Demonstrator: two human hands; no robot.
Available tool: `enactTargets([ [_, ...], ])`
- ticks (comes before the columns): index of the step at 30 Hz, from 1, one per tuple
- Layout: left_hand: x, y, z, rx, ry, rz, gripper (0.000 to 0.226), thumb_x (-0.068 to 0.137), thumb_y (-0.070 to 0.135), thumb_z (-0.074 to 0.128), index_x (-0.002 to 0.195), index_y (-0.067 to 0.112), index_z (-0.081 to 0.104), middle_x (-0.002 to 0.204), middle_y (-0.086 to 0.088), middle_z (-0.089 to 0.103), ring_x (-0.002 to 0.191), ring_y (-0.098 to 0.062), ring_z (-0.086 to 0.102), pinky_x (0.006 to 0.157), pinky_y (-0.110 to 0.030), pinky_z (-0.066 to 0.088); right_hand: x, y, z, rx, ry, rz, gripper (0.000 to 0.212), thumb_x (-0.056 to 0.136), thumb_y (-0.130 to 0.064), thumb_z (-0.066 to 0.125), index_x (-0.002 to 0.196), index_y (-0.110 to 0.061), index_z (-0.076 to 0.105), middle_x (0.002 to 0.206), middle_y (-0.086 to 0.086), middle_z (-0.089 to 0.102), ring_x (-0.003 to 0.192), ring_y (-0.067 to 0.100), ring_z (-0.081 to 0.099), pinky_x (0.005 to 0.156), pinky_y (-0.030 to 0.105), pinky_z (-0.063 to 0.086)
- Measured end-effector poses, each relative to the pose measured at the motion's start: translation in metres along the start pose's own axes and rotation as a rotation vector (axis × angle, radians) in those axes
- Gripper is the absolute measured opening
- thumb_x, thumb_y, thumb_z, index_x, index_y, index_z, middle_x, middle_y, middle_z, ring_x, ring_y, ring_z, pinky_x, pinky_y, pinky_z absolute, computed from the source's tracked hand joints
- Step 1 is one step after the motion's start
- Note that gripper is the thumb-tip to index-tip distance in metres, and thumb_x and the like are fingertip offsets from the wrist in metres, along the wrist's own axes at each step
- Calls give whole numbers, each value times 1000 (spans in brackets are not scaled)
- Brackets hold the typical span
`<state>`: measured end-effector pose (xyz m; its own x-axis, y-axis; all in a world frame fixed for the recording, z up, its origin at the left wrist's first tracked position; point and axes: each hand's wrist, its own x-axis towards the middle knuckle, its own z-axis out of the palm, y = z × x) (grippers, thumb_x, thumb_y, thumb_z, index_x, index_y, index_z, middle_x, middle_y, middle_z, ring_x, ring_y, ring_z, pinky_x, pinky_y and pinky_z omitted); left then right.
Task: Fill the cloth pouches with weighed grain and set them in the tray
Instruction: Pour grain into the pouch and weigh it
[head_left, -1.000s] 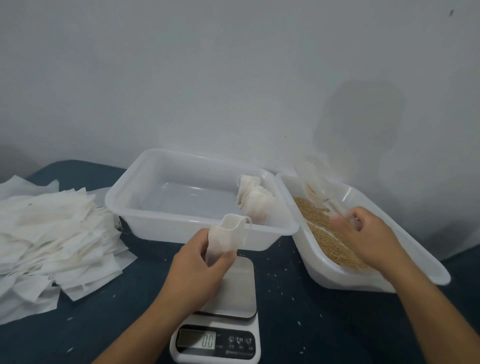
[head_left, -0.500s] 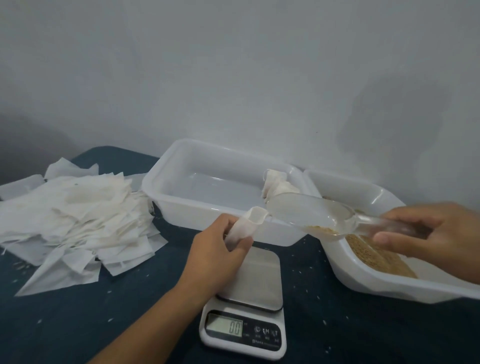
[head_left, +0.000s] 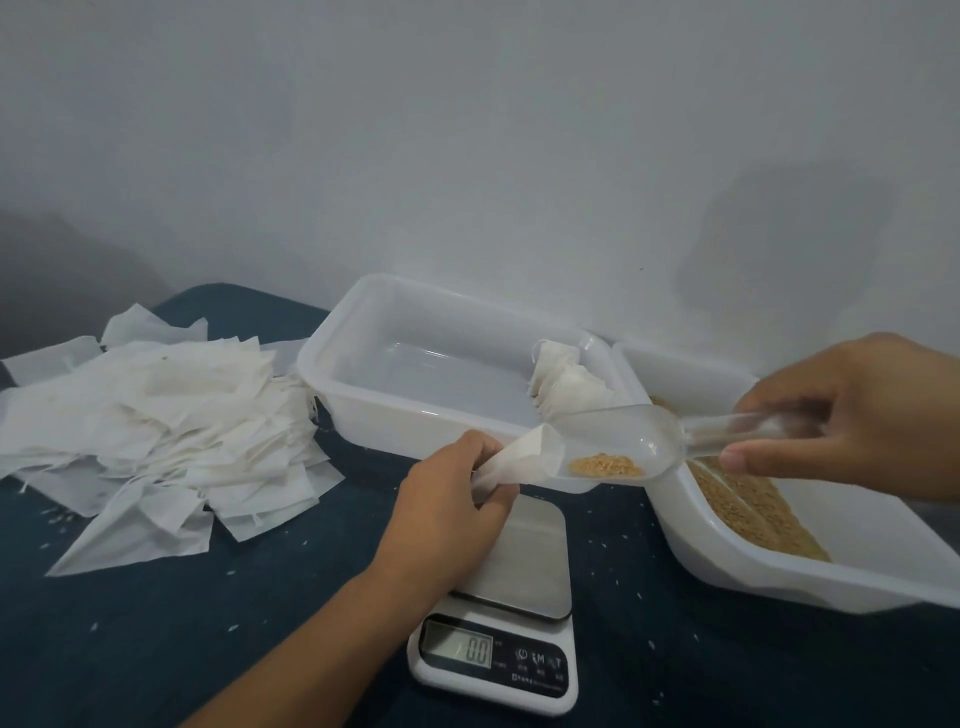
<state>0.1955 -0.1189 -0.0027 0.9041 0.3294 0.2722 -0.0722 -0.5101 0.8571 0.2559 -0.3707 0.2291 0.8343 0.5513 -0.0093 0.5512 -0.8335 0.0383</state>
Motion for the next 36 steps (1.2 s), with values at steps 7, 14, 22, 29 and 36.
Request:
enactTargets([
  [7,-1,0,2,-15,-22,2,16,95,36,71,106,35,59,95,18,66,86,-2,63,71,-13,46,14,-22,-20,-143,-1,-41,72,51,-112,22,89,-67,64,64,-36,63,67,-13,60,55,31,58],
  [14,0,-3,1,-84,-24,-35,14,94,39,71,98,38,58,88,18,66,84,7,61,62,-8,44,10,-36,-27,-290,114,-58,61,60,-107,24,85,-67,61,60,-39,58,45,-5,55,47,32,54],
  [22,2,0,-3,-208,-23,-101,14,91,46,70,92,37,60,79,19,65,74,8,61,57,-8,44,-18,13,5,151,195,81,64,57,-102,55,85,-47,73,54,-12,62,46,8,59,52,37,53],
  [29,2,3,-6,-362,-118,-79,21,92,51,68,109,38,67,92,17,75,80,-5,74,80,-35,63,-3,-22,110,713,216,107,41,73,-72,72,84,-33,66,60,-8,66,45,5,55,47,19,47],
  [36,2,1,-10,-342,-235,35,21,93,52,68,111,43,67,98,12,75,87,-12,74,74,-36,64,44,-68,178,1119,317,-46,16,87,-32,81,82,-36,66,63,-13,65,49,1,57,48,15,46],
])
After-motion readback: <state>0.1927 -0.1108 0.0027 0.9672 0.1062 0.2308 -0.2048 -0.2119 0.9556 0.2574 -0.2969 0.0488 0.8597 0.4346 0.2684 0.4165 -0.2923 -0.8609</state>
